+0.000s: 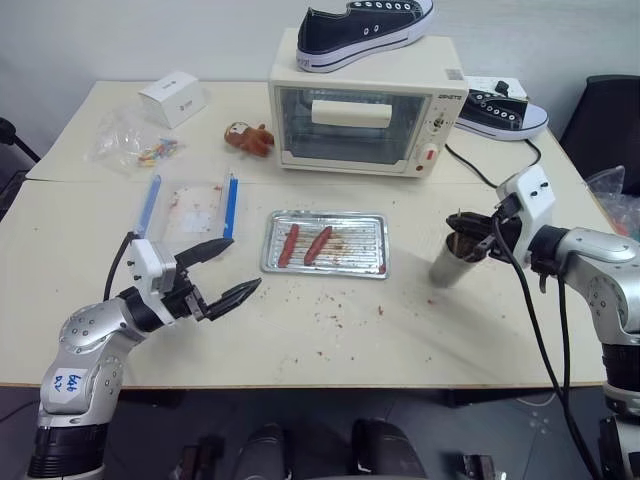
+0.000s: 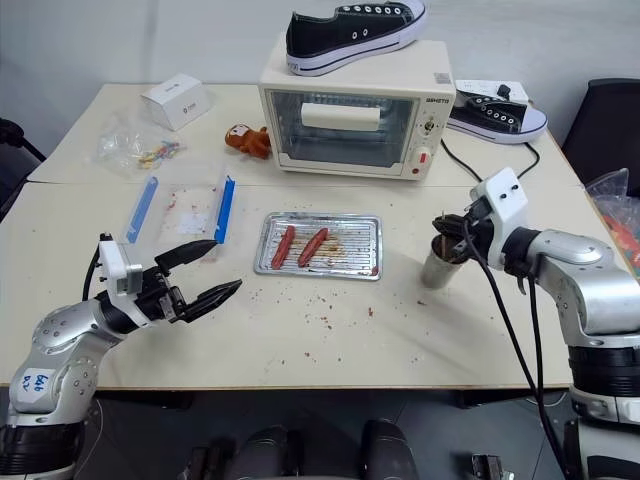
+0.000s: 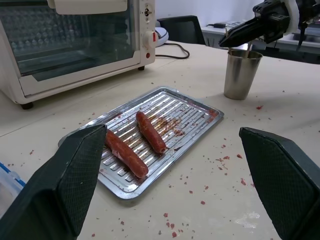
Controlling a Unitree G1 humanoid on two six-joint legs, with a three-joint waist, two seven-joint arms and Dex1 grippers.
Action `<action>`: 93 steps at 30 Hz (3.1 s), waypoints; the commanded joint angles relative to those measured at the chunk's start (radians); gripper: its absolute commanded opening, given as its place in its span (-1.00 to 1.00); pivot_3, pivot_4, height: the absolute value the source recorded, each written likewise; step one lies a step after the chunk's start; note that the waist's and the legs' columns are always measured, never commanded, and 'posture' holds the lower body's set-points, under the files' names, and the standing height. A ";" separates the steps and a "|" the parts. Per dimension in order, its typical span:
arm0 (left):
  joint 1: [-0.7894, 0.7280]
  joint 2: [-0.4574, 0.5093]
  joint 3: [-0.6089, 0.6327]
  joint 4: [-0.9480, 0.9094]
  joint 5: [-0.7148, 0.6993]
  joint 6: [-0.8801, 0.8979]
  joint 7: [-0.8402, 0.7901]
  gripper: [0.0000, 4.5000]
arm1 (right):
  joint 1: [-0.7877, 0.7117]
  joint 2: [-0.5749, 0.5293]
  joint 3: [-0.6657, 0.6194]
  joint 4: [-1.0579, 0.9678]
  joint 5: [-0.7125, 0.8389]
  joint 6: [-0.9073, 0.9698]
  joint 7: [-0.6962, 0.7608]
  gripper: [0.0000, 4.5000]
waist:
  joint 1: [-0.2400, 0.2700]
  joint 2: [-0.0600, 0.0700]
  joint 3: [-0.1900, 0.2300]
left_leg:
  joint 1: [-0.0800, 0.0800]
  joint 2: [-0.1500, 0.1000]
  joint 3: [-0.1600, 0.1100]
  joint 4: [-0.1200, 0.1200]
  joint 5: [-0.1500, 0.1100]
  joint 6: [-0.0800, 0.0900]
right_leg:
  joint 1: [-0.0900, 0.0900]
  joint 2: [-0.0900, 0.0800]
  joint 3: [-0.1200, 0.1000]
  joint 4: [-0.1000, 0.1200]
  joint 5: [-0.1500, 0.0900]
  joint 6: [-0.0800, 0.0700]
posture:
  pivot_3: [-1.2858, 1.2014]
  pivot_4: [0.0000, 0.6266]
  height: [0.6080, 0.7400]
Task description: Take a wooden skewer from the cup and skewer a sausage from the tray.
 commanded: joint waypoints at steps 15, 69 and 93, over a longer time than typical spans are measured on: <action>-0.131 -0.084 -0.039 -0.032 -0.124 0.081 -0.024 1.00 | -0.393 0.036 -0.289 0.060 0.512 0.232 0.047 -0.99 | -0.002 0.000 0.000 | 0.000 0.001 0.000 0.000 0.000 0.000 | 0.000 0.000 0.000 0.000 0.000 0.000 | 0.03 -0.52 1.00; -0.338 -0.165 -0.019 0.015 -0.113 0.082 0.066 -1.00 | -0.021 0.181 -0.244 -0.193 0.781 0.111 -0.205 0.69 | 0.002 0.000 0.000 | -0.002 -0.001 -0.002 0.000 0.000 0.000 | 0.000 0.000 -0.001 -0.003 0.000 0.001 | 0.03 -0.52 1.00; 0.100 0.007 0.260 -0.009 -0.175 0.153 0.025 -1.00 | 0.092 -0.053 0.085 -0.246 0.142 -0.260 0.228 0.99 | -0.004 -0.001 0.001 | 0.001 0.002 -0.001 -0.001 0.000 -0.001 | 0.001 0.001 0.000 -0.008 0.001 0.000 | 0.03 -0.52 1.00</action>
